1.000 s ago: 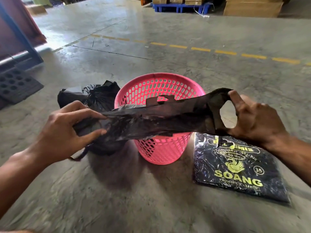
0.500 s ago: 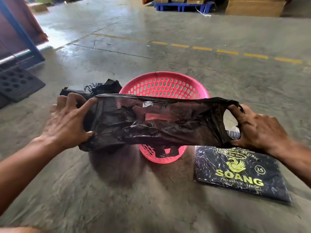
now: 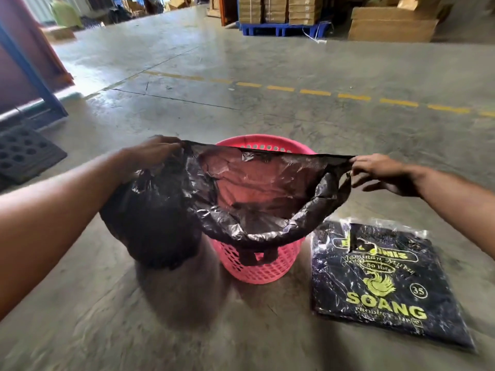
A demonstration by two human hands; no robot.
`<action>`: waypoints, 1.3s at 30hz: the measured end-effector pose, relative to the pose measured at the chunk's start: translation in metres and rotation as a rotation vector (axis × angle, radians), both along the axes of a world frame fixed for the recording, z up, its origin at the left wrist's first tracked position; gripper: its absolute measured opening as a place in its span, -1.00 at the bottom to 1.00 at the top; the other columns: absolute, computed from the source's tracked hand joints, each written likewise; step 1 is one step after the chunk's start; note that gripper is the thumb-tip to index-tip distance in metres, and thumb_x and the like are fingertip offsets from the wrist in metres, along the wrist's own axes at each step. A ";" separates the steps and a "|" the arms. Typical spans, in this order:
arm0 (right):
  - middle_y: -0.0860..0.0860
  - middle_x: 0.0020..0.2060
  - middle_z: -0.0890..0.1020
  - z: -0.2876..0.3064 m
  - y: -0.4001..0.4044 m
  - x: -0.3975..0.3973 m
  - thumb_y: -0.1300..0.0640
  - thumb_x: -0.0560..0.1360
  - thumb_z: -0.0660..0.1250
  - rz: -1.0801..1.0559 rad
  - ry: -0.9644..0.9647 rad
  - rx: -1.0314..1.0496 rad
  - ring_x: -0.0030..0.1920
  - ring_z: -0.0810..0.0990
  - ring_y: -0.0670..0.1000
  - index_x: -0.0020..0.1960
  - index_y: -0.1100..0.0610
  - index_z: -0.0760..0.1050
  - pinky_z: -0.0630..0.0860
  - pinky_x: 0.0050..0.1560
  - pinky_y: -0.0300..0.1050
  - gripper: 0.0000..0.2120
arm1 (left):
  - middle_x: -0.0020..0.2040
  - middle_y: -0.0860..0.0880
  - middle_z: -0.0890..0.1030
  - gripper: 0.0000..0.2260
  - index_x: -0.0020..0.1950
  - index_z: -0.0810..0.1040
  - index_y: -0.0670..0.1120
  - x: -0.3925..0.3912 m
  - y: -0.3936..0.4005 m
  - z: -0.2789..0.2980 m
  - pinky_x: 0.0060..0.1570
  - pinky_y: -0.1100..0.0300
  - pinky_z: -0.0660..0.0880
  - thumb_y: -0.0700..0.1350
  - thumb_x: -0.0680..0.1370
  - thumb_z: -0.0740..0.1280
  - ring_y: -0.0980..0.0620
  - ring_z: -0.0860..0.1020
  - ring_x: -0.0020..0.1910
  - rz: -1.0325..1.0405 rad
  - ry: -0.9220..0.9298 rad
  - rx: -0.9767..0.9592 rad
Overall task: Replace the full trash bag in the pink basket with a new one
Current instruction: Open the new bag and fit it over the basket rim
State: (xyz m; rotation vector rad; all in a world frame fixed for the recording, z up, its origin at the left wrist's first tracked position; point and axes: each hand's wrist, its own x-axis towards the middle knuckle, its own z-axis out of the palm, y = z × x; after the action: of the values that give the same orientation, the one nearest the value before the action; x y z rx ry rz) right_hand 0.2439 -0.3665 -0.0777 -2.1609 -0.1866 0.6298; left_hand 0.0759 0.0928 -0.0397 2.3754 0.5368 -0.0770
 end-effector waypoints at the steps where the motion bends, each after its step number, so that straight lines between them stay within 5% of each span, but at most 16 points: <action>1: 0.01 -0.05 0.63 0.004 0.007 0.007 0.11 0.61 0.23 -0.050 -0.002 0.001 -0.03 0.56 0.11 0.19 0.15 0.57 0.42 -0.11 -0.09 -0.77 | 0.08 -0.25 0.64 -0.82 0.13 0.65 -0.01 0.011 0.002 -0.001 -0.07 0.10 0.43 -0.03 0.62 0.29 -0.07 0.52 -0.02 0.030 -0.023 -0.024; 3: 0.06 0.00 0.64 0.005 0.021 0.014 0.04 0.58 0.27 -0.129 0.025 -0.023 -0.07 0.59 0.09 0.02 0.09 0.58 0.43 -0.13 -0.11 -0.84 | 0.00 -0.18 0.65 -0.78 0.16 0.67 -0.11 0.026 0.000 -0.012 -0.13 0.13 0.47 -0.06 0.60 0.33 -0.07 0.53 -0.07 0.061 -0.044 -0.047; 5: 0.09 -0.08 0.69 0.002 0.032 0.020 -0.03 0.54 0.34 -0.166 0.007 -0.095 -0.19 0.61 0.06 -0.11 0.06 0.59 0.40 -0.19 -0.16 -0.82 | 0.02 -0.13 0.70 -0.76 0.16 0.69 -0.12 0.037 -0.006 -0.021 0.06 0.07 0.55 -0.07 0.55 0.40 -0.06 0.60 -0.02 0.084 -0.077 -0.027; 9: 0.09 -0.41 0.58 -0.006 0.050 0.026 -0.03 0.46 0.42 -0.278 -0.305 -0.256 -0.35 0.52 0.09 -0.40 0.12 0.53 0.33 -0.36 -0.16 -0.67 | 0.03 -0.06 0.73 -0.72 0.14 0.71 -0.01 0.048 -0.015 -0.041 0.16 0.08 0.58 0.02 0.45 0.48 -0.02 0.67 0.00 0.160 -0.158 -0.120; 13: 0.10 -0.14 0.63 -0.007 0.077 0.022 -0.04 0.43 0.43 -0.340 -0.556 0.023 -0.07 0.63 0.15 -0.24 0.06 0.53 0.44 -0.07 -0.13 -0.80 | -0.05 -0.08 0.71 -0.77 0.10 0.72 -0.04 0.058 -0.023 -0.056 -0.12 0.21 0.56 0.05 0.56 0.39 0.02 0.61 -0.22 0.189 -0.191 -0.263; 17: 0.04 0.12 0.45 0.004 0.097 0.016 -0.23 0.37 0.33 -0.022 -0.775 0.013 0.11 0.61 0.10 0.08 -0.04 0.55 0.51 0.21 0.07 -0.63 | 0.12 -0.05 0.62 -0.56 0.25 0.66 -0.12 0.063 -0.023 -0.062 0.11 0.21 0.45 0.17 0.56 0.33 -0.01 0.58 0.10 0.253 -0.214 -0.289; 20: 0.02 0.18 0.45 0.009 0.109 0.012 -0.32 0.38 0.27 0.121 -0.958 -0.121 0.27 0.50 0.09 0.17 -0.07 0.55 0.39 0.28 0.14 -0.52 | 0.23 -0.04 0.65 -0.28 0.09 0.73 -0.03 0.067 -0.008 -0.072 0.43 0.00 0.38 0.50 0.22 0.42 -0.04 0.57 0.27 0.266 -0.223 -0.445; 21: 0.02 0.19 0.45 0.009 0.113 0.011 -0.36 0.37 0.29 0.201 -0.959 -0.235 0.30 0.46 0.08 0.16 -0.07 0.57 0.36 0.28 0.14 -0.50 | 0.26 -0.08 0.66 -0.25 0.05 0.74 0.01 0.070 0.001 -0.079 0.45 -0.07 0.37 0.54 0.11 0.43 -0.08 0.58 0.29 0.263 -0.227 -0.478; 23: 0.03 0.19 0.48 0.001 0.118 0.013 -0.32 0.35 0.39 0.336 -0.879 -0.439 0.31 0.43 0.09 0.12 -0.06 0.63 0.35 0.29 0.13 -0.54 | 0.30 -0.11 0.64 -0.28 0.17 0.70 -0.02 0.070 0.006 -0.082 0.44 -0.08 0.38 0.46 0.23 0.41 -0.11 0.57 0.31 0.237 -0.211 -0.455; 26: 0.11 0.11 0.57 -0.012 0.118 0.026 0.01 0.40 0.47 0.239 -0.791 -0.254 0.18 0.58 0.17 -0.02 0.06 0.68 0.50 0.21 0.02 -0.80 | 0.17 0.00 0.67 -0.55 0.17 0.71 -0.01 0.063 -0.007 -0.069 0.28 0.17 0.40 0.25 0.44 0.38 0.01 0.58 0.20 0.217 -0.222 -0.323; 28: 0.13 0.00 0.65 -0.014 0.118 0.036 0.11 0.44 0.45 0.066 -0.771 -0.117 0.02 0.67 0.13 -0.03 0.11 0.67 0.47 0.02 -0.17 -0.87 | -0.06 0.20 0.71 -0.88 -0.09 0.75 0.19 0.061 -0.007 -0.069 0.10 0.28 0.42 0.12 0.52 0.41 0.14 0.61 0.03 0.202 -0.270 -0.308; 30: 0.08 -0.15 0.68 -0.012 0.120 0.043 0.12 0.48 0.43 -0.066 -0.723 -0.048 -0.10 0.64 0.03 -0.03 0.13 0.68 0.39 -0.08 -0.23 -0.89 | -0.18 0.25 0.73 -0.86 -0.21 0.75 0.21 0.061 -0.004 -0.073 0.01 0.37 0.49 0.03 0.53 0.44 0.26 0.64 -0.09 0.181 -0.319 -0.358; 32: 0.05 -0.24 0.64 -0.015 0.122 0.053 0.09 0.50 0.43 -0.128 -0.683 -0.033 -0.14 0.61 0.03 -0.06 0.14 0.68 0.40 -0.11 -0.19 -0.88 | -0.04 0.06 0.77 -0.91 -0.05 0.75 0.07 0.063 -0.005 -0.076 0.07 0.26 0.57 -0.06 0.54 0.44 0.14 0.69 -0.04 0.162 -0.360 -0.455; 34: 0.05 -0.24 0.63 -0.019 0.126 0.061 0.05 0.51 0.43 -0.165 -0.652 -0.046 -0.11 0.62 0.06 -0.10 0.13 0.67 0.36 -0.11 -0.20 -0.86 | 0.06 -0.12 0.74 -0.85 0.08 0.71 -0.01 0.063 -0.008 -0.077 -0.04 0.21 0.62 -0.15 0.57 0.39 0.05 0.71 -0.08 0.134 -0.357 -0.556; 39: 0.11 -0.15 0.71 -0.024 0.139 0.083 -0.11 0.44 0.49 -0.238 -0.544 -0.105 -0.06 0.65 0.12 -0.26 0.07 0.60 0.35 -0.12 -0.21 -0.73 | 0.05 -0.05 0.75 -0.74 0.25 0.63 -0.06 0.062 -0.004 -0.086 -0.18 0.24 0.63 -0.24 0.59 0.32 0.08 0.73 -0.11 0.092 -0.304 -0.639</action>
State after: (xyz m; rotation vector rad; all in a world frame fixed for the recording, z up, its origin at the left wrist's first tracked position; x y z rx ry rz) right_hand 0.3266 -0.2280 -0.1020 -2.3684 -0.1827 -0.0961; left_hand 0.1378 0.0890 -0.1252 1.6970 0.3976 0.1349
